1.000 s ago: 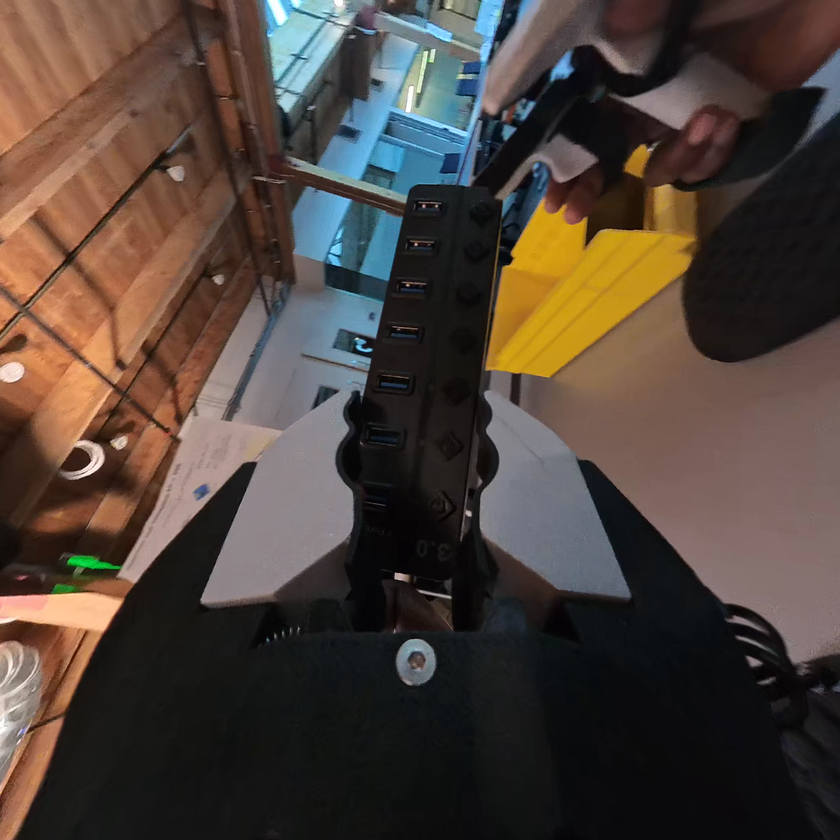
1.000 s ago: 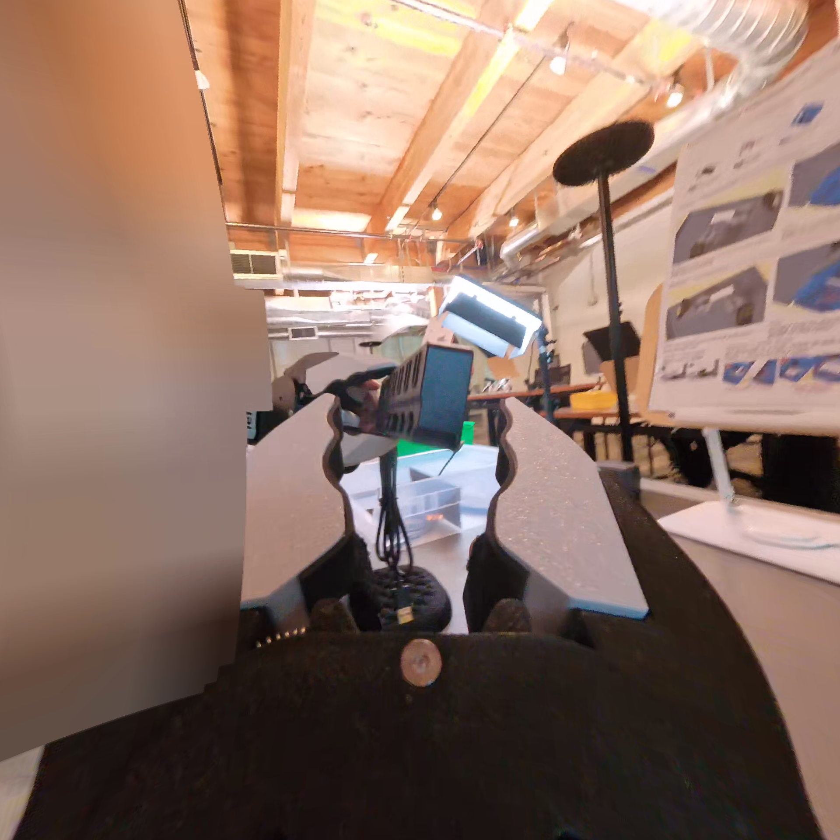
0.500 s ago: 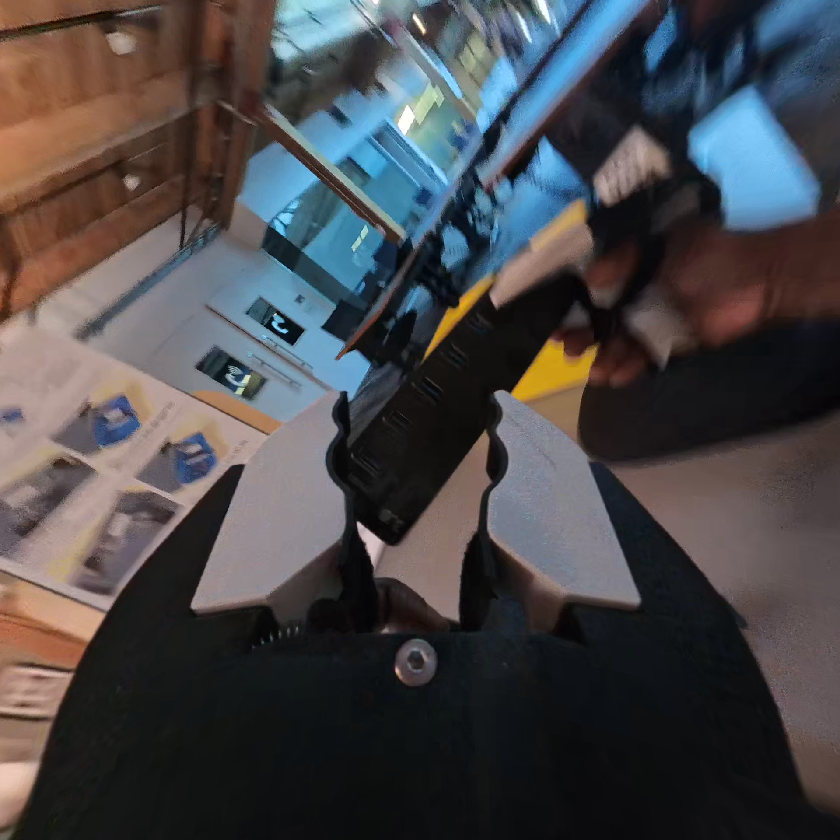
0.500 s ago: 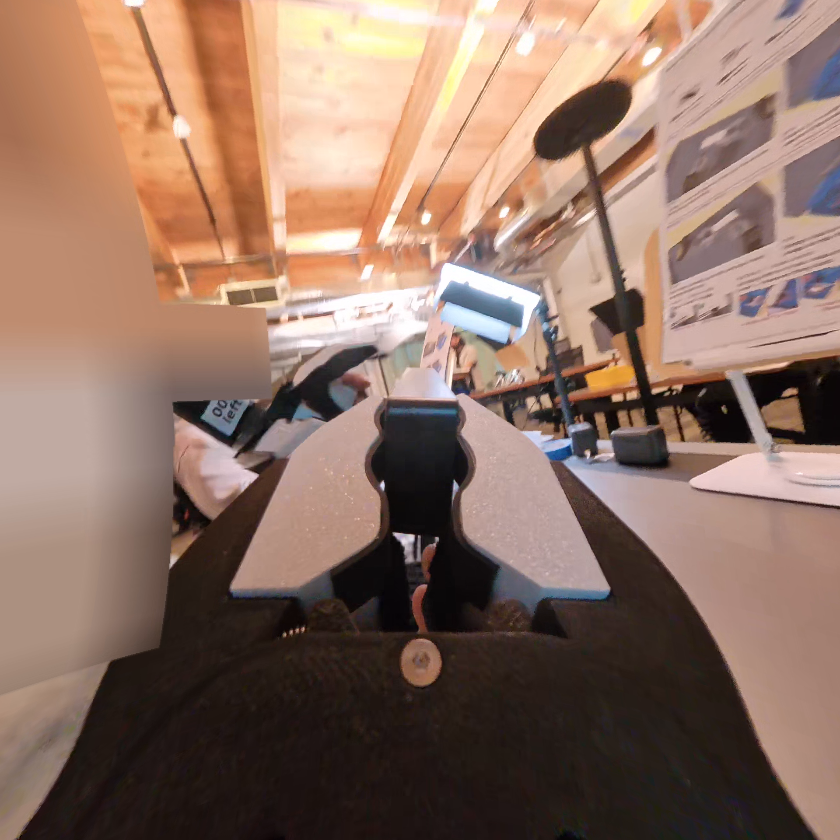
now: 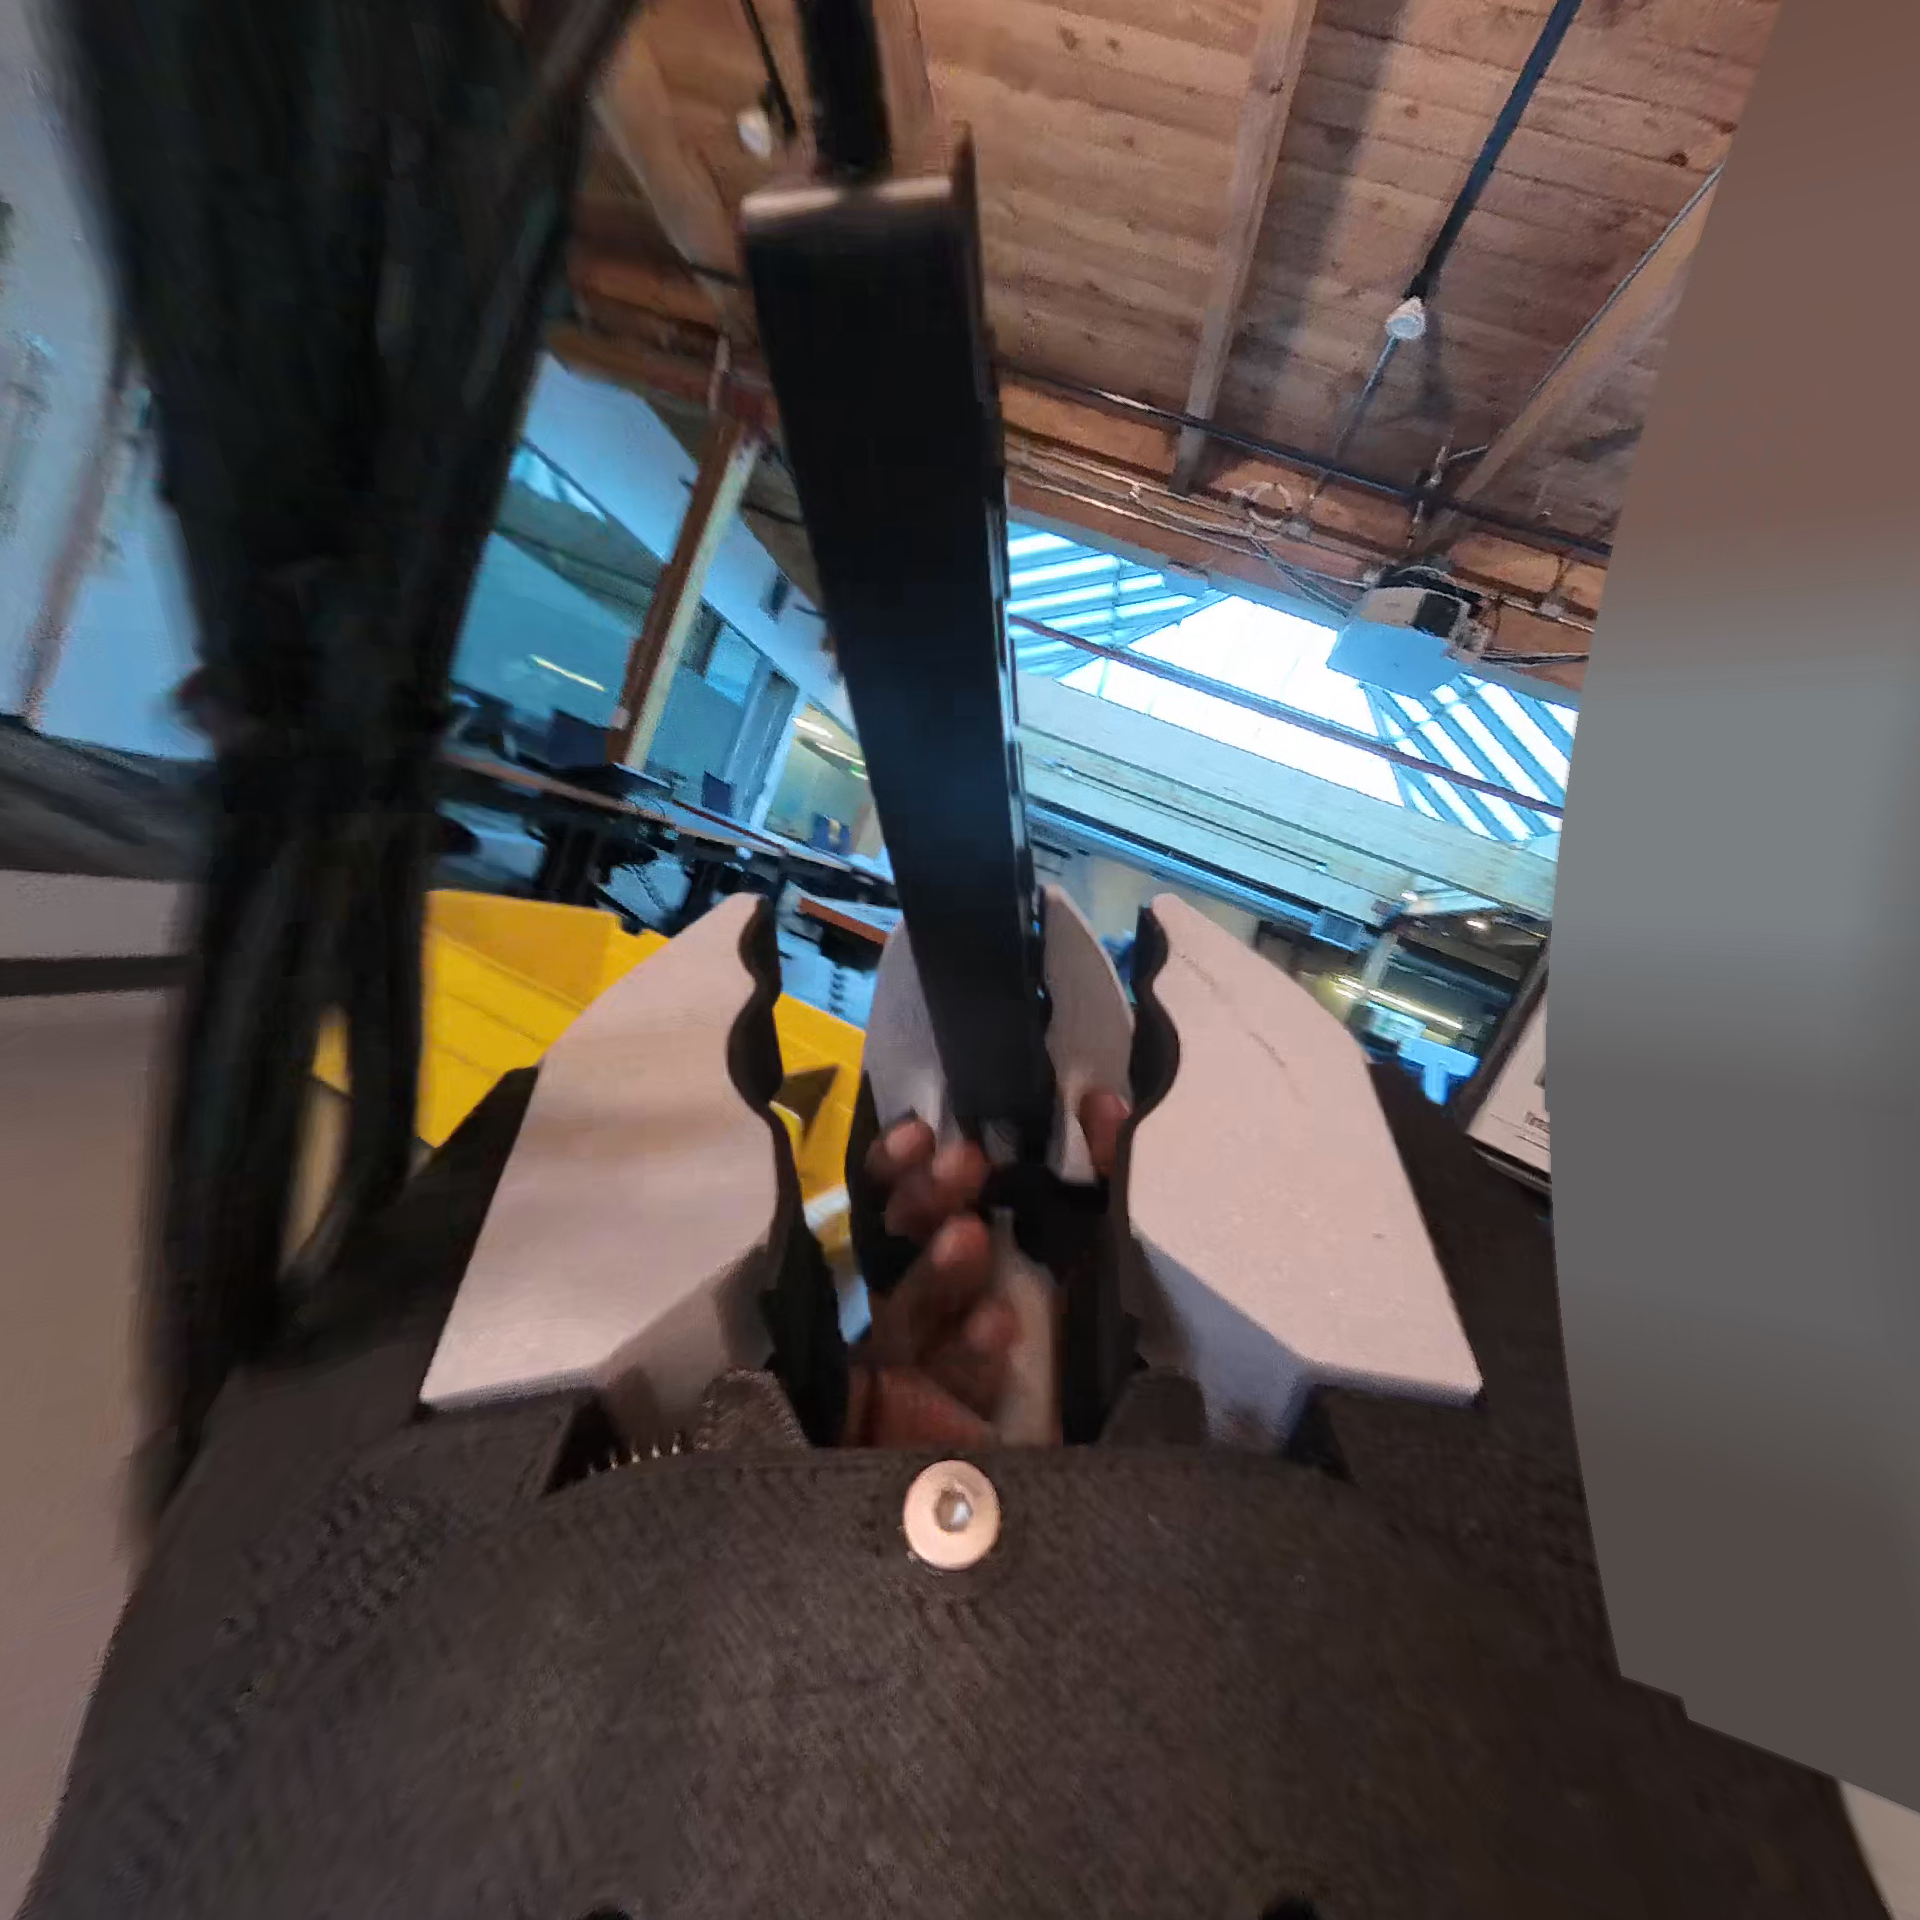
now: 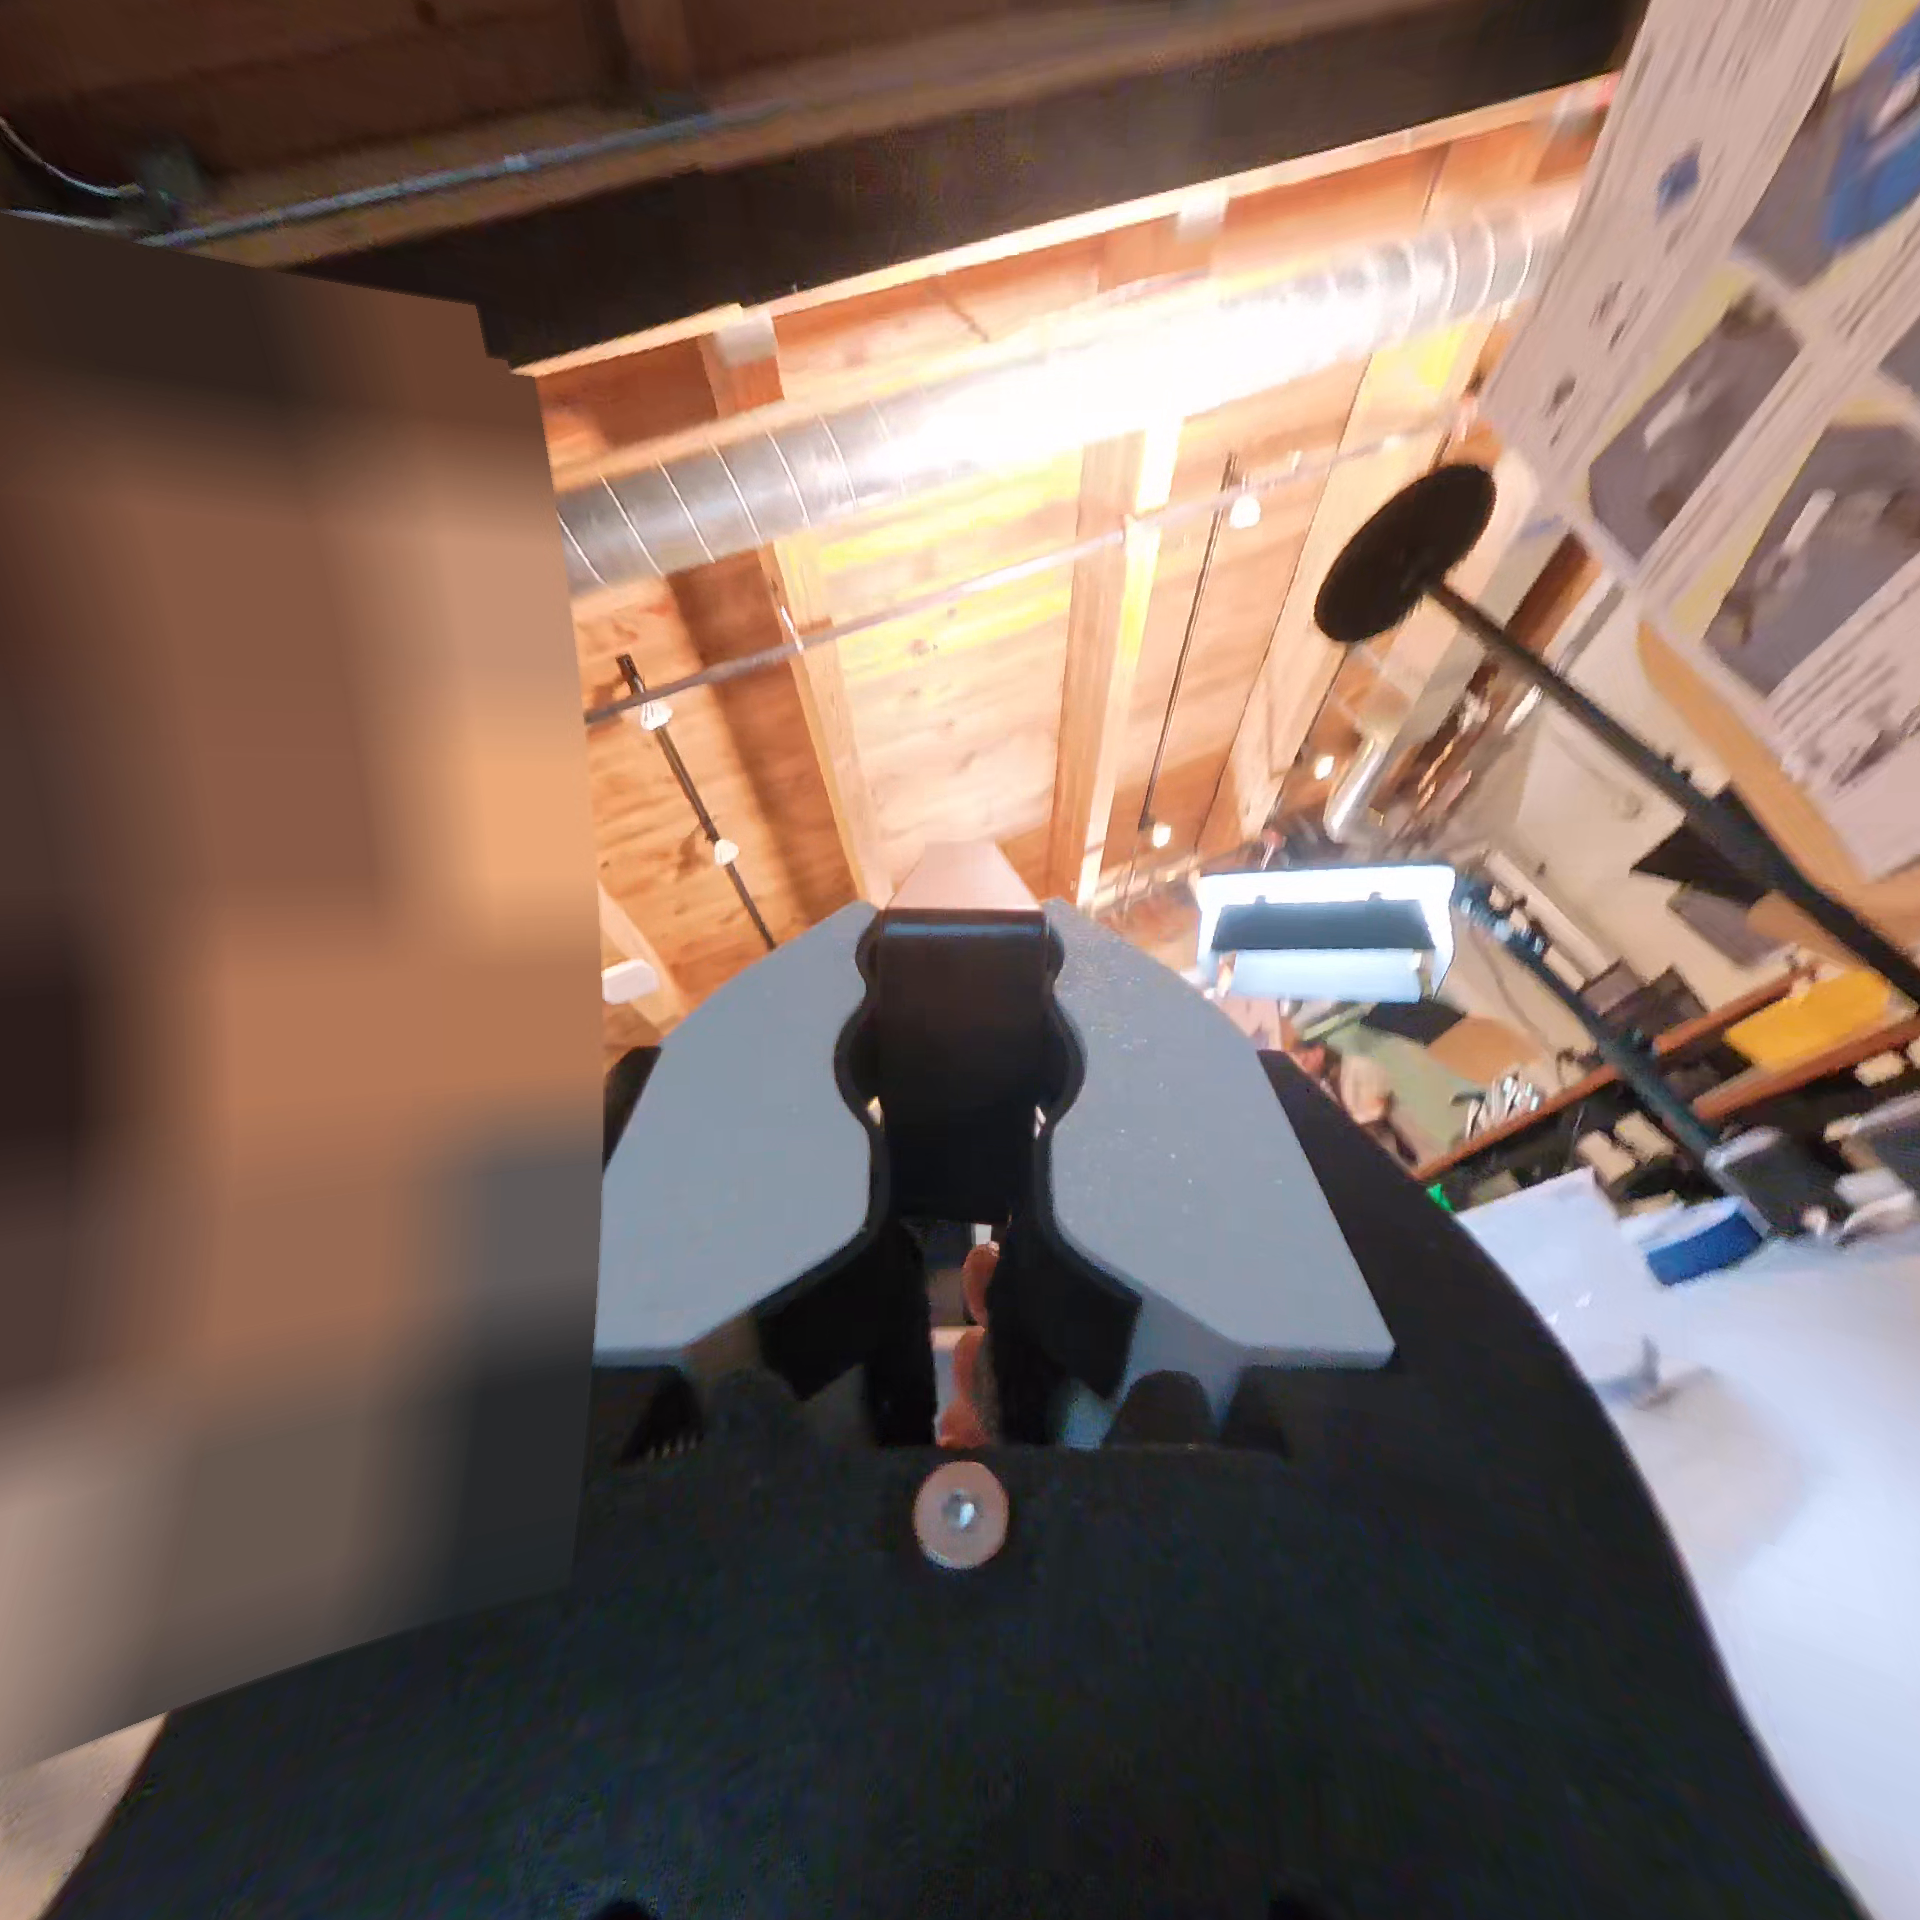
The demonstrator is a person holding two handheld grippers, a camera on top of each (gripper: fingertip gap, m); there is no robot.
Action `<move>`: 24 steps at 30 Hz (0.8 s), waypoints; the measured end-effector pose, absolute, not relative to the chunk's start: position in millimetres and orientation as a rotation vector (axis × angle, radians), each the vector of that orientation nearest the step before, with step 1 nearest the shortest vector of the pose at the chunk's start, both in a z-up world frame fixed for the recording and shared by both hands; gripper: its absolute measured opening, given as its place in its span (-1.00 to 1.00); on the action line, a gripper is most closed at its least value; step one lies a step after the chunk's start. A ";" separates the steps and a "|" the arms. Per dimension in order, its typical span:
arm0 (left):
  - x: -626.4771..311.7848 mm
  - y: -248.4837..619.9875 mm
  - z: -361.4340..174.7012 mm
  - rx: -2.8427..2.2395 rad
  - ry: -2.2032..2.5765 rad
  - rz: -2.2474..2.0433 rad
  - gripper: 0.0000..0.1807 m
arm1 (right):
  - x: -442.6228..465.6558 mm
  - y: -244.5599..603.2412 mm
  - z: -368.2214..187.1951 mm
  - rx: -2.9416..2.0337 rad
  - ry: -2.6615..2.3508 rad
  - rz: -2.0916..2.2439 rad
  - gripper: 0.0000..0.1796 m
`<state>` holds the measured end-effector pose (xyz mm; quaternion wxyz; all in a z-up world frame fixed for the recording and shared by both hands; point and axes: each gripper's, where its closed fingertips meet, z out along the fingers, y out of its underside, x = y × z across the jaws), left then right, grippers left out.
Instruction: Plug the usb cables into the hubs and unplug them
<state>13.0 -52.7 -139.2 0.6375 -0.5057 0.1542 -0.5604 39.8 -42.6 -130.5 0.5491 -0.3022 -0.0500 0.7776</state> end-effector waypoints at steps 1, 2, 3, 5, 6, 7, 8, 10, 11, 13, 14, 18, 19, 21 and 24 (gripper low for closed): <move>8.0 -48.2 -137.5 -1.142 0.328 -1.237 -0.32 | 29.9 -44.9 -133.6 -0.750 -0.134 1.865 -0.73; -0.9 -45.1 -135.6 -1.128 0.306 -1.199 -0.49 | 19.2 -46.2 -137.1 -0.792 -0.150 1.883 -0.73; -8.6 -46.3 -132.9 -1.103 0.303 -1.185 -0.64 | 10.0 -46.9 -141.3 -0.842 -0.163 1.889 -0.73; -19.8 -48.6 -135.8 -1.135 0.302 -1.236 -0.68 | -3.9 -48.1 -146.3 -0.907 -0.192 1.941 -0.73; -25.3 -50.4 -137.2 -1.160 0.304 -1.278 -0.71 | -10.5 -49.9 -149.6 -0.944 -0.232 1.974 -0.72; -30.4 -51.1 -139.0 -1.185 0.310 -1.288 -0.73 | -16.6 -50.2 -154.5 -0.995 -0.272 1.997 -0.71; -34.7 -52.4 -141.2 -1.206 0.336 -1.270 -0.74 | -20.7 -49.7 -159.8 -1.042 -0.314 2.003 -0.68; -41.0 -56.2 -148.2 -1.272 0.448 -1.171 -0.74 | -17.5 -44.4 -167.1 -1.091 -0.370 1.960 -0.59; -42.6 -58.5 -154.4 -1.327 0.532 -1.109 -0.74 | -11.6 -40.0 -168.4 -1.096 -0.391 1.900 -0.53; -44.5 -65.2 -172.6 -1.461 0.721 -0.986 -0.74 | 1.3 -33.6 -168.8 -1.103 -0.475 1.698 -0.45; -45.8 -68.8 -183.5 -1.525 0.809 -0.914 -0.74 | 5.3 -34.1 -168.7 -1.111 -0.551 1.577 -0.41; -49.6 -74.9 -212.6 -1.657 1.023 -0.648 -0.74 | 7.1 -59.1 -159.2 -1.056 -0.874 1.214 -0.33; -47.0 -78.2 -216.4 -1.661 1.065 -0.632 -0.74 | 5.7 -66.9 -154.7 -1.021 -0.922 1.155 -0.32; -39.3 -85.0 -221.5 -1.648 1.138 -0.603 -0.74 | -0.4 -81.6 -148.1 -0.946 -1.006 1.037 -0.28; -30.5 -93.5 -239.9 -1.688 1.286 -0.489 -0.74 | -15.9 -103.8 -151.3 -0.881 -1.163 0.908 -0.22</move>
